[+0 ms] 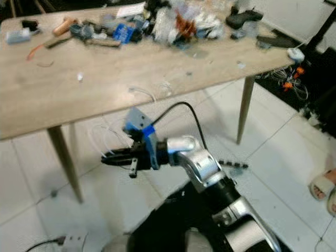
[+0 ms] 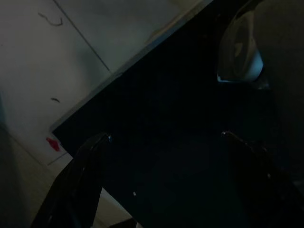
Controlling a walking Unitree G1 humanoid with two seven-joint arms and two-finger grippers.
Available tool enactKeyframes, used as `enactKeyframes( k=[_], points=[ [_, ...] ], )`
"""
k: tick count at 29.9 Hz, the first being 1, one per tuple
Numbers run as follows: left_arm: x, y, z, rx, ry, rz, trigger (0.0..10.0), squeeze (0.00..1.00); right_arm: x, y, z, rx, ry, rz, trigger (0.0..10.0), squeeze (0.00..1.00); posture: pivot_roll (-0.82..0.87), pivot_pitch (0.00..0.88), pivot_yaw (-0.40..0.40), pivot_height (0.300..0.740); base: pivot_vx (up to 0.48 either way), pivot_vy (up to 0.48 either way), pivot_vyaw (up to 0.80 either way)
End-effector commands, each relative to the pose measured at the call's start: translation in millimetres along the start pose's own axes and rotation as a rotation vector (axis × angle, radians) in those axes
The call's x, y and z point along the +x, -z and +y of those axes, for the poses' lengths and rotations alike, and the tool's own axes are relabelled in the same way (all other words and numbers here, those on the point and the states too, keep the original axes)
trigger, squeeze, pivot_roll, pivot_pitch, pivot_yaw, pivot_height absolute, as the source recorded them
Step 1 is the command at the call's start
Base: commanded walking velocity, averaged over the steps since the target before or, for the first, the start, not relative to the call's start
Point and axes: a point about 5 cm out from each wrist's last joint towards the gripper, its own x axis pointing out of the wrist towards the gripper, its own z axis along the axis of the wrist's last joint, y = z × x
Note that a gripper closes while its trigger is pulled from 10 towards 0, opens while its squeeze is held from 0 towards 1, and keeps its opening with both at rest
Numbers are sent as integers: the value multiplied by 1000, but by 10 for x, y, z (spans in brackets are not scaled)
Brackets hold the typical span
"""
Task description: Picking trash to rubbish bin
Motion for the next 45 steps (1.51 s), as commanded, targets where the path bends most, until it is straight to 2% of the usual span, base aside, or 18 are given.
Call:
enactKeyframes(
  k=[1, 3, 6, 8, 9, 10, 12, 15, 19, 20, 22, 25, 29, 31, 32, 39, 43, 45],
  points=[
    [-12, 109, -129, 5, 40, 33, 10000, 0, -18, 105, -12, -5, 16, 49, 10000, 0, 31, 118, -18, 740, -307, 0, 0],
    [-12, 109, -134, 6, 40, 32, 10000, 0, -47, 468, -68, -16, 70, 273, 10000, 0, 30, 113, -19, 740, -300, 0, 0],
    [-12, 109, -137, 7, 40, 32, 10000, 0, -121, 728, -117, -18, 128, 430, 10000, 0, 31, 111, -20, 740, -298, 0, 0],
    [-12, 109, -138, 7, 40, 31, 10000, 0, -235, 971, -189, 3, 234, 558, 10000, 0, 31, 111, -20, 740, -296, 0, 0],
    [-12, 109, -138, 7, 40, 31, 10000, 0, -235, 971, -189, 3, 234, 558, 10000, 0, 31, 111, -20, 740, -296, 0, 0],
    [-11, 108, -139, 7, 41, 31, 10000, 0, -352, 1170, -241, 68, 356, 628, 10000, 0, 29, 115, -19, 740, -289, 0, 0],
    [-11, 107, -139, 7, 41, 31, 10000, 0, -392, 1235, -253, 96, 402, 642, 10000, 0, 29, 115, -19, 740, -289, 0, 0],
    [-11, 104, -143, 6, 42, 30, 10000, 0, -599, 1521, -248, 228, 619, 689, 10000, 0, 29, 120, -20, 740, -181, 0, 0],
    [-11, 102, -143, -11, 30, 26, 10000, 0, -926, 1906, -87, 420, 916, 708, 10000, 0, 36, 123, -23, 740, 0, 0, 0],
    [-11, 102, -143, -11, 30, 26, 10000, 0, -926, 1906, -87, 420, 916, 708, 10000, 0, 36, 123, -23, 740, 0, 0, 0],
    [-11, 101, -143, -12, 28, 26, 10000, 0, -1143, 2206, 182, 525, 1016, 792, 10000, 0, 36, 123, -23, 740, 0, 0, 0],
    [-11, 102, -144, -13, 27, 27, 10000, 0, -1247, 2392, 401, 573, 1042, 863, 10000, 0, 40, 126, -23, 740, 0, 0, 0],
    [-10, 104, -140, -9, 28, 29, 10000, 0, -1342, 2619, 734, 691, 1088, 909, 10000, 0, 34, 128, -18, 740, 0, 0, -781],
    [-10, 103, -140, -5, 29, 29, 10000, 0, -1399, 2730, 927, 724, 1096, 970, 10000, 0, 34, 128, -18, 740, 0, 0, -781],
    [-10, 100, -142, -5, 29, 28, 10000, 0, -1447, 2816, 1099, 725, 1068, 1047, 10000, 0, 38, 127, -18, 740, 0, 0, -781],
    [-10, 95, -143, -6, 26, 23, 10000, 0, -1503, 2921, 1346, 633, 936, 1198, 10000, 0, 44, 127, -21, 740, 0, 0, -781],
    [-9, 94, -142, 6, 24, 26, 10000, 0, -1384, 2890, 1266, 623, 941, 1176, 10000, 0, 45, 123, -22, 740, 0, 0, -781],
    [-8, 88, -142, 18, 19, 26, 10000, 0, -1258, 2840, 1157, 570, 917, 1166, 10000, 0, 51, 123, -24, 740, 0, 0, -781]
  ],
)
